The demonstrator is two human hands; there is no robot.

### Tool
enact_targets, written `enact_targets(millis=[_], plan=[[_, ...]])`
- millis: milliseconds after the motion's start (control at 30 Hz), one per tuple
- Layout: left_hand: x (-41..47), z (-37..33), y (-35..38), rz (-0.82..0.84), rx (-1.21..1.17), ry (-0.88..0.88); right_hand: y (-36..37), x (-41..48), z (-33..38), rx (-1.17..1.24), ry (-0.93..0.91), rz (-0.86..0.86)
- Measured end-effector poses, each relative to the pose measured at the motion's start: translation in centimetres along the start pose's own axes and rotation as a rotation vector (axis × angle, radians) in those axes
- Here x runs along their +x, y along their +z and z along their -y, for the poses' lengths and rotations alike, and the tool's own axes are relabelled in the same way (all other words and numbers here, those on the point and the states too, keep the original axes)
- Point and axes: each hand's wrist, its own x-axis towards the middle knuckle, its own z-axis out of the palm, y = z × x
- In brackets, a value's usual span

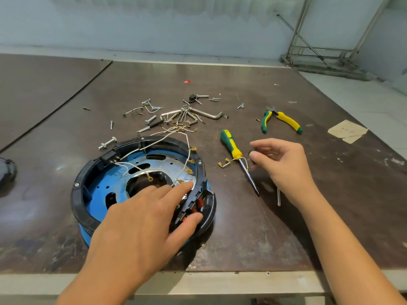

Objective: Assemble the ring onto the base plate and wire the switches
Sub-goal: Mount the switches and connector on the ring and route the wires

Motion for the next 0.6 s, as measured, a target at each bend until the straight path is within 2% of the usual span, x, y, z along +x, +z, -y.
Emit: enact_targets(millis=[100, 200, 333, 500, 600], plan=[[0.0, 0.0, -0.1, 0.009, -0.010, -0.005, 0.5, -1.0, 2.0, 0.517, 0.185, 0.083], [0.0, 0.0, -0.1, 0.019, -0.017, -0.008, 1.0, -2.0, 3.0, 0.674, 0.280, 0.262], [0.0, 0.1, -0.2, 0.034, -0.025, -0.012, 1.7, -3.3, 3.1, 0.620, 0.216, 0.368], [-0.1, 0.0, -0.3, 0.039, -0.043, -0.025, 2.4, -4.3, 3.0, 0.351, 0.091, 0.443], [-0.1, -0.1, -0.6, 0.076, -0.060, -0.032, 2.8, -4.9, 3.0, 0.342, 0.087, 0.485]])
